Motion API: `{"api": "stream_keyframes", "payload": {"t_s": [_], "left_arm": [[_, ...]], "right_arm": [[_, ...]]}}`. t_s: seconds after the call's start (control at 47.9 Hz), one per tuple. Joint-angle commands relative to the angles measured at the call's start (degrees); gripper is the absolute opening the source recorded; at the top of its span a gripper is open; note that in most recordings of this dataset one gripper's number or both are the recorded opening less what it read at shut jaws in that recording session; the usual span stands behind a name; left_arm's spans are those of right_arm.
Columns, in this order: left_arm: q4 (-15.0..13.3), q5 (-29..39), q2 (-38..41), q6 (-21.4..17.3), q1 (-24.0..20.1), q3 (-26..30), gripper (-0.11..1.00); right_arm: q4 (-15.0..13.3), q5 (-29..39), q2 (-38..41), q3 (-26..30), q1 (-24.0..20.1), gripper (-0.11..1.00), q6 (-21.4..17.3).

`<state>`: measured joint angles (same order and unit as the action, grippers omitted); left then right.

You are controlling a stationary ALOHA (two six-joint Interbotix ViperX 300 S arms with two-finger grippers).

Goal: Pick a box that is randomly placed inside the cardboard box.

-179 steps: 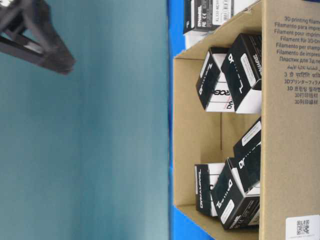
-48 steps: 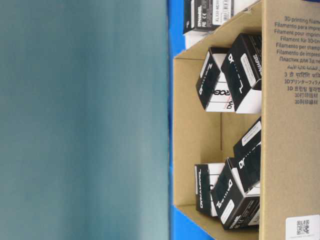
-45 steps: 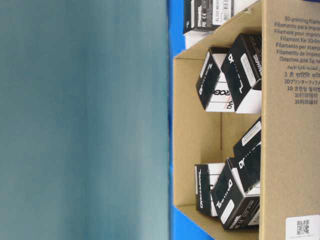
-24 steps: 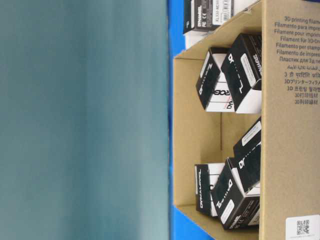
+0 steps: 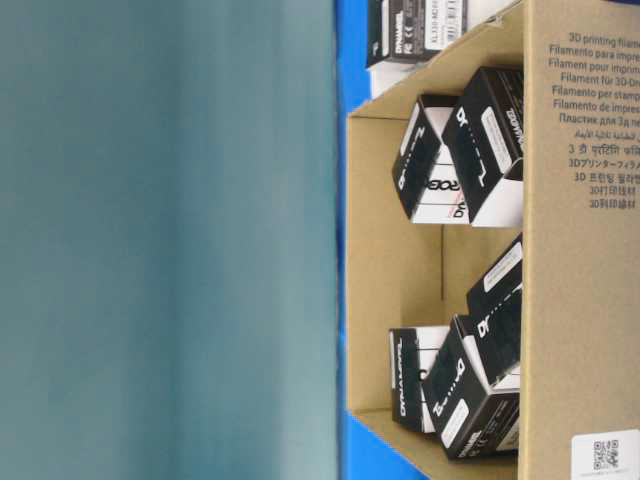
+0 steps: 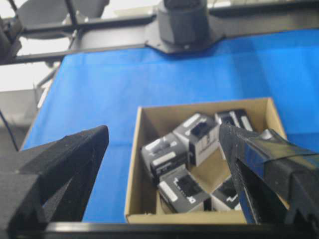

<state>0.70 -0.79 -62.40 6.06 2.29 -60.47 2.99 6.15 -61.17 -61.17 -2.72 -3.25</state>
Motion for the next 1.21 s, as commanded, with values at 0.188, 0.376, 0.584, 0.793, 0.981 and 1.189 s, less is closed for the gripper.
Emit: {"api": "stream_keyframes", "payload": {"t_s": [0.188, 0.376, 0.584, 0.793, 0.981, 1.189], "left_arm": [[0.1, -0.5, 0.4, -0.1, 0.0, 0.6, -0.07], [0.1, -0.5, 0.4, -0.3, 0.0, 0.7, -0.07], [0.2, -0.5, 0.4, -0.3, 0.0, 0.7, -0.07], [0.2, -0.5, 0.4, -0.3, -0.1, 0.7, -0.07], [0.2, -0.5, 0.3, -0.3, -0.3, 0.6, -0.07], [0.1, -0.5, 0.3, -0.3, -0.6, 0.6, -0.07]], "right_arm": [[0.1, -1.1, -1.7, 0.0, -0.2, 1.0, 0.2], [0.1, -1.4, -2.3, -0.2, -0.2, 1.0, 0.2], [0.1, -1.4, -2.1, -0.6, -0.2, 1.0, 0.2], [0.1, -1.4, -2.0, -0.6, -0.2, 1.0, 0.2], [0.1, -1.4, -2.1, -0.8, -0.2, 1.0, 0.2], [0.1, -1.4, -2.1, -0.8, -0.2, 1.0, 0.2]]}}
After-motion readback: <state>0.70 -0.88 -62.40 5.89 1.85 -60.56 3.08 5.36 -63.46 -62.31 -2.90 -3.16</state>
